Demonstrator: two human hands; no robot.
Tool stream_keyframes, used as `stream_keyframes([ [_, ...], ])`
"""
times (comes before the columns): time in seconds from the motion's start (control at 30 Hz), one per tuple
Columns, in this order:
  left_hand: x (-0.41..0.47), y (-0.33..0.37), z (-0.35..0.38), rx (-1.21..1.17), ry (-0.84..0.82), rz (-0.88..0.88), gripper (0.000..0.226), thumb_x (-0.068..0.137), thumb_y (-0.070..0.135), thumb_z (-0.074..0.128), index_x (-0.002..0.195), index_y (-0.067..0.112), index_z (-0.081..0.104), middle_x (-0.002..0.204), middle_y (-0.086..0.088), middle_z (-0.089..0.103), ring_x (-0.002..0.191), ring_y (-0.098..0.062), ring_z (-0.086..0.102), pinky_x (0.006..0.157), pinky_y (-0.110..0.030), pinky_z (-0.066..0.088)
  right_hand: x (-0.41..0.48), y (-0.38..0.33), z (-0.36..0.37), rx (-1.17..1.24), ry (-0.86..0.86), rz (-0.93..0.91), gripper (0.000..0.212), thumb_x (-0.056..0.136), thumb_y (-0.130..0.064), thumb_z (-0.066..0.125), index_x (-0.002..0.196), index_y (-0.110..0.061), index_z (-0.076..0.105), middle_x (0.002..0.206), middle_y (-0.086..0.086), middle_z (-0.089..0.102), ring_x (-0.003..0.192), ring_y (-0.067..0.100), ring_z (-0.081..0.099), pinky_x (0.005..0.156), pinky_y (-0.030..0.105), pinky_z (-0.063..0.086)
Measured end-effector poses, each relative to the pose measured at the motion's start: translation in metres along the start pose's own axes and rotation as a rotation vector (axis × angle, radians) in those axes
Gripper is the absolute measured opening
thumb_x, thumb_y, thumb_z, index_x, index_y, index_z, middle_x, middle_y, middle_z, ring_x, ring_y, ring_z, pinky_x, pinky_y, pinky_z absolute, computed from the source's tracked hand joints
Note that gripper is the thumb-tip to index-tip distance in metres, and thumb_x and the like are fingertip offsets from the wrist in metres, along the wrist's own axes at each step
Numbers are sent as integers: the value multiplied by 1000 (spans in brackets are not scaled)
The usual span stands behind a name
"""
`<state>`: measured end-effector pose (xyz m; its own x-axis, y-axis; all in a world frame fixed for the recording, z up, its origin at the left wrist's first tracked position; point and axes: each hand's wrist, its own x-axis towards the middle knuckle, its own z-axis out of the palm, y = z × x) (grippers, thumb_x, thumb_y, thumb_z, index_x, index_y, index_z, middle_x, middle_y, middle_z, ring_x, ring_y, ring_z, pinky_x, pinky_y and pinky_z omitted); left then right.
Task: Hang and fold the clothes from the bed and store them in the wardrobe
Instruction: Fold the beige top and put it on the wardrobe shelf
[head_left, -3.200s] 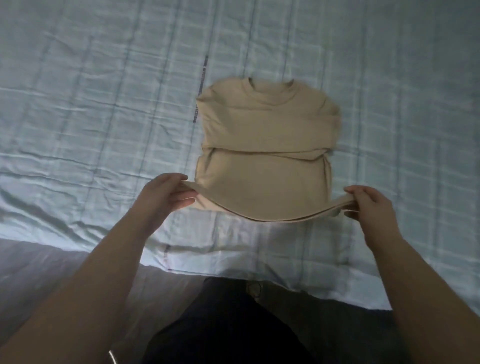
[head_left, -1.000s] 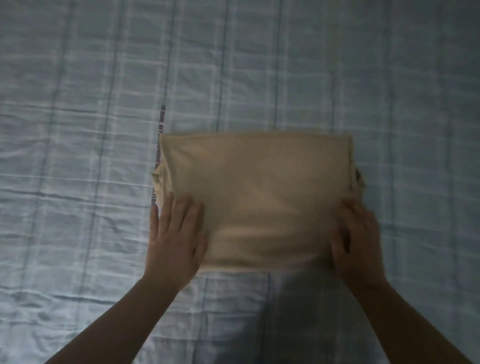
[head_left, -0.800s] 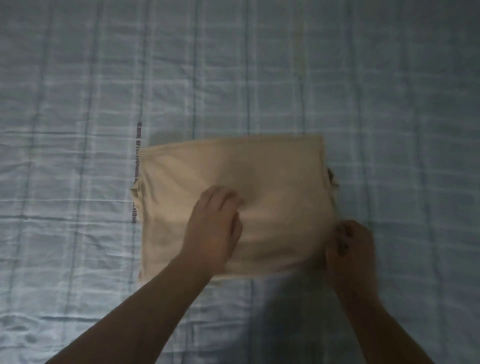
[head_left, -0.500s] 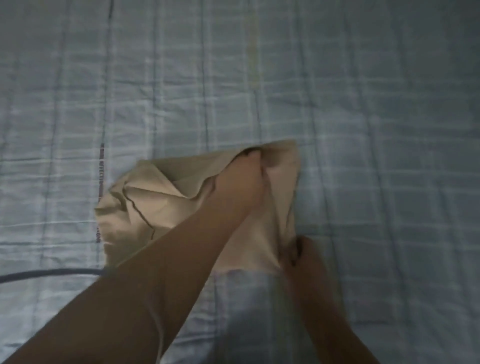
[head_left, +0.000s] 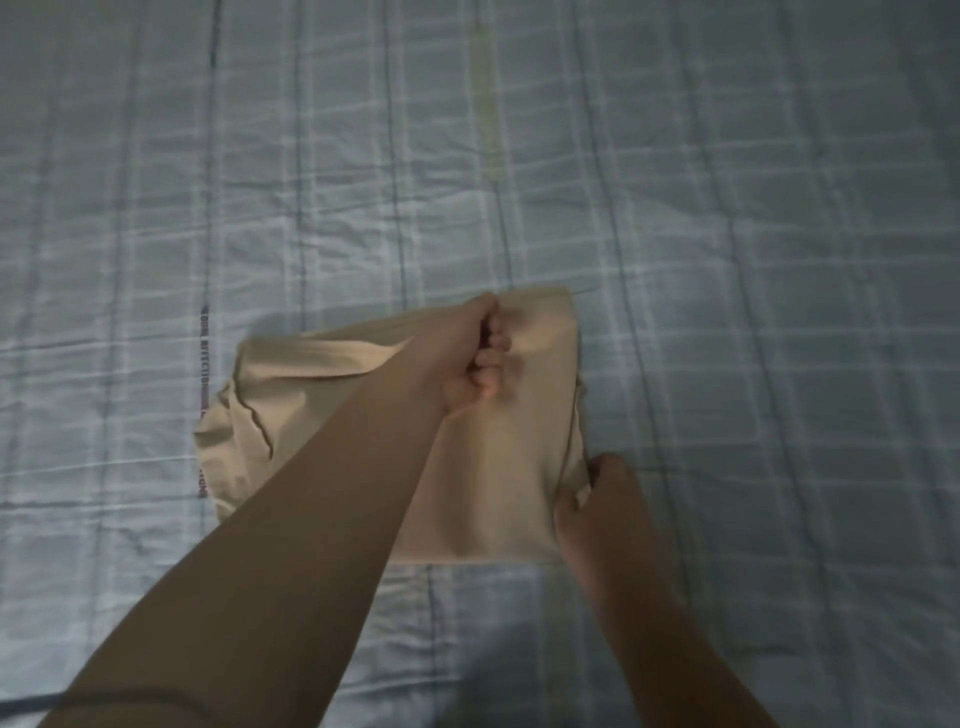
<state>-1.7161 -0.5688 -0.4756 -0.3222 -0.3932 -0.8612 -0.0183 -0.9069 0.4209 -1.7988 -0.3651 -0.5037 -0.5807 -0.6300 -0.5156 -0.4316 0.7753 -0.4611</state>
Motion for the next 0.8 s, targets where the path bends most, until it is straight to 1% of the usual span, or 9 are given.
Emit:
stream_keyframes([
  [0.07, 5, -4, 20, 145, 70, 186, 26, 104, 17, 45, 79, 15, 54, 65, -3, 49, 40, -6, 43, 35, -16, 31, -2, 1, 3, 10, -14, 62, 23, 82, -32, 62, 98, -19, 52, 97, 8, 63, 92, 34, 63, 77, 41, 52],
  [0.13, 13, -14, 33, 615, 187, 499, 15, 94, 1, 53, 94, 10, 65, 81, -6, 61, 63, -13, 58, 59, -25, 49, -3, 5, 6, 1, -27, 92, 23, 84, -36, 61, 97, -21, 52, 95, 8, 64, 90, 33, 64, 77, 40, 52],
  [0.2, 16, -26, 39, 1111, 250, 756, 28, 84, -3, 57, 107, 8, 68, 98, -7, 66, 88, -20, 60, 83, -30, 47, -2, 9, 8, 4, -41, 94, 21, 85, -38, 59, 96, -23, 52, 94, 6, 64, 90, 32, 65, 76, 40, 52],
  [0.27, 16, -40, 48, 1466, 232, 929, 30, 76, -2, 64, 104, 6, 68, 101, -14, 64, 91, -31, 58, 82, -40, 47, 0, 13, 8, 20, -60, 85, 15, 85, -37, 59, 90, -26, 50, 88, 2, 62, 89, 31, 65, 73, 37, 50],
  [0.4, -4, -46, 77, 1490, 402, 805, 14, 87, 8, 60, 100, 11, 60, 91, -8, 57, 81, -28, 56, 69, -33, 48, 4, 13, 7, 160, -106, 134, 13, 85, -29, 59, 78, -22, 50, 71, -7, 52, 85, 31, 63, 67, 32, 40],
  [0.5, -5, -54, 87, 1716, 339, 684, 13, 96, 16, 53, 109, 16, 52, 99, -6, 52, 90, -27, 56, 65, -28, 41, 1, 13, 3, 249, -71, 139, 14, 81, -24, 59, 75, -15, 50, 67, -1, 54, 74, 29, 58, 63, 33, 38],
  [0.6, 8, -62, 77, 1720, 417, 615, 33, 97, 24, 55, 126, 10, 49, 125, -14, 54, 109, -34, 59, 81, -37, 47, -7, 12, -6, 284, -53, 110, 16, 82, -21, 60, 74, -14, 48, 65, 0, 52, 63, 23, 49, 58, 32, 25],
  [0.67, 11, -60, 72, 1675, 491, 573, 48, 97, 36, 57, 133, 8, 42, 131, -15, 51, 115, -35, 59, 87, -40, 49, -14, 10, -9, 288, -45, 86, 18, 82, -20, 62, 75, -15, 47, 65, -2, 49, 57, 16, 43, 57, 33, 20],
  [0.8, 13, -53, 75, 1694, 563, 408, 70, 96, 53, 53, 139, 1, 36, 139, -19, 47, 129, -35, 50, 100, -45, 45, -21, 9, -12, 281, -90, 82, 14, 84, -23, 62, 89, -16, 51, 70, -3, 54, 60, 17, 45, 52, 30, 25],
])
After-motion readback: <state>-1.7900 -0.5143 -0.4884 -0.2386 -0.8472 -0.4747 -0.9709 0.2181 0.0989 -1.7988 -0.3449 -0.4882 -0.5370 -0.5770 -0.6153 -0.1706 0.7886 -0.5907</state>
